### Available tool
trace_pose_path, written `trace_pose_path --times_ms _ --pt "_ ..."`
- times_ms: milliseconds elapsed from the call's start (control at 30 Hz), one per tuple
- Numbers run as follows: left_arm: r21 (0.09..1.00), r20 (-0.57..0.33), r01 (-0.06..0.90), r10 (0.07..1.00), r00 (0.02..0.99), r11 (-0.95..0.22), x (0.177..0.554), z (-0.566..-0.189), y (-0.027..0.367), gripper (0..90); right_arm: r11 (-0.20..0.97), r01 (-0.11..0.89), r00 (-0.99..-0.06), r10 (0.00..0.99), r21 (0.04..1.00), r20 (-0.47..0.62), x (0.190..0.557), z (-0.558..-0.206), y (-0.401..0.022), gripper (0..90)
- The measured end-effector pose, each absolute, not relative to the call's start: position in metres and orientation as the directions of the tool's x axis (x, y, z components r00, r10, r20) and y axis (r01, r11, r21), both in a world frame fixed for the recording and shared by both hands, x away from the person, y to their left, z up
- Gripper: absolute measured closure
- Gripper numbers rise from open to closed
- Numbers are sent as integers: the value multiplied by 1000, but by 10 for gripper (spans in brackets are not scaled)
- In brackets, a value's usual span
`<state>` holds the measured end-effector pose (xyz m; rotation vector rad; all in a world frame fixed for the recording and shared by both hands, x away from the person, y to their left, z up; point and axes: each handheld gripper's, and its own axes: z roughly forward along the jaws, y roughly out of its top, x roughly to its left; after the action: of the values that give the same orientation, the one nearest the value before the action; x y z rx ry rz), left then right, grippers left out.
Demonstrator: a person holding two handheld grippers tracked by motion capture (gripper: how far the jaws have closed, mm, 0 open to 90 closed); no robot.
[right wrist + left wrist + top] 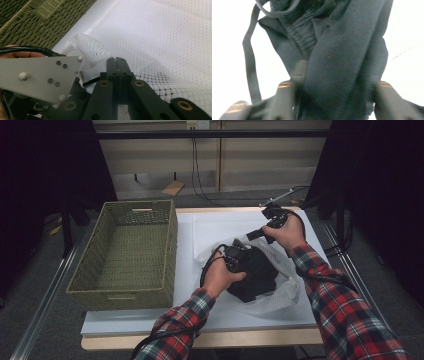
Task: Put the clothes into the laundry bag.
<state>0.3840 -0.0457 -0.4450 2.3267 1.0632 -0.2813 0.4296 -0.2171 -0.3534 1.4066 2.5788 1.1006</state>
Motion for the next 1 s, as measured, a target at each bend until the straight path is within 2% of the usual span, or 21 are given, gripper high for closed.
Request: trace_pose_path --times_ms 67,200,600,1000 --pt "404 -416 750 625 661 -524 384 -445 -44 733 357 735 -602 736 576 311 430 -353 -216 900" --pt "403 -404 754 638 655 -519 384 -439 -42 770 359 729 -607 733 583 307 430 -353 -217 900" --pt "477 -393 760 667 634 -441 395 -418 -36 783 342 731 -600 735 591 316 429 -351 -224 900" --pt "511 -367 757 693 621 -408 402 -412 -37 783 341 732 -598 736 590 317 428 -347 -225 900"
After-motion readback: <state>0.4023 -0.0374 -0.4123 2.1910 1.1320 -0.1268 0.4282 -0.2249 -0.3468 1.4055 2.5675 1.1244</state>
